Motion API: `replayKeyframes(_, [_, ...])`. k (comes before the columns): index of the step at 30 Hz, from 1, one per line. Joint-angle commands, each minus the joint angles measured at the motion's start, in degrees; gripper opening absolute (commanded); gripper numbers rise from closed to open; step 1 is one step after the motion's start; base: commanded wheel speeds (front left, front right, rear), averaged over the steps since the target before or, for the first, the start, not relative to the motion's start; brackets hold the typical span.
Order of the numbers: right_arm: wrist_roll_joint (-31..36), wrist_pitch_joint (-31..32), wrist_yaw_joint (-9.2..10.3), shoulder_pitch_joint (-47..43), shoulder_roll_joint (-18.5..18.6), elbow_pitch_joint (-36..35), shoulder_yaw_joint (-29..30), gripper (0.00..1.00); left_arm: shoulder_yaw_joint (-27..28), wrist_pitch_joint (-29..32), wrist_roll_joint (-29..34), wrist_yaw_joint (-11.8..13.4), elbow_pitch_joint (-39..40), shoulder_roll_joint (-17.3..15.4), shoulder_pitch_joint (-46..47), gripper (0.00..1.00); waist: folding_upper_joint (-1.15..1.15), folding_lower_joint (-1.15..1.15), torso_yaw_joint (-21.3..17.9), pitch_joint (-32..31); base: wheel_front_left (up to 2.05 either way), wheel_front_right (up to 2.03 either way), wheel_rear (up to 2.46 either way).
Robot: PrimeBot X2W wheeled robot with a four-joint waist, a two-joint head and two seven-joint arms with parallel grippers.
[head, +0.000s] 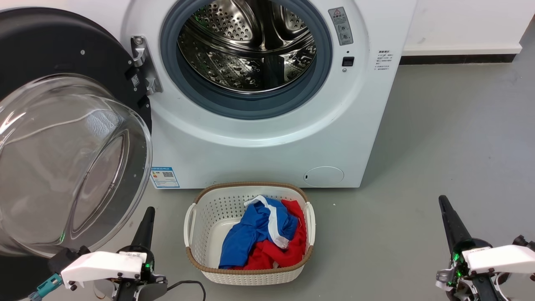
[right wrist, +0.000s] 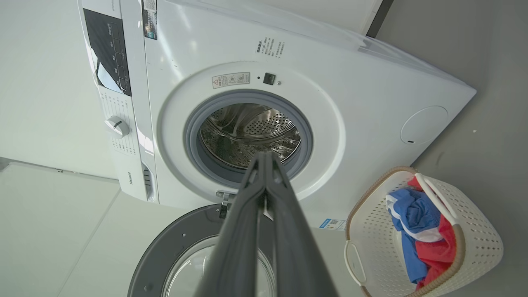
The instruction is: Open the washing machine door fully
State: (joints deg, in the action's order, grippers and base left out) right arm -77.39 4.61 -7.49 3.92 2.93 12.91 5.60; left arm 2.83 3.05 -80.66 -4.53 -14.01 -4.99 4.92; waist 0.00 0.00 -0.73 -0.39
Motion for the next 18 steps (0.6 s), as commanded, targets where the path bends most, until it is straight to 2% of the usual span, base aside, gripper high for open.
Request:
replayKeyframes(1, [-1.05, 0.23, 0.0, 1.29, -0.07, -0.18, 0.13, 0.0, 0.46, 0.3, -0.72, -0.39, 0.19, -0.01, 1.01, 0.0, 0.0, 0.0, 0.01, 0.01, 0.0, 0.0, 0.0])
replayKeyframes(18, [-8.92, 1.2, 0.0, 2.16, -0.08, 0.63, 0.62, 0.0, 2.45, 2.24, -6.87, -1.97, 0.05, 1.21, 1.46, 0.0, 0.0, 0.0, 0.39, 0.3, 0.0, 0.0, 0.0])
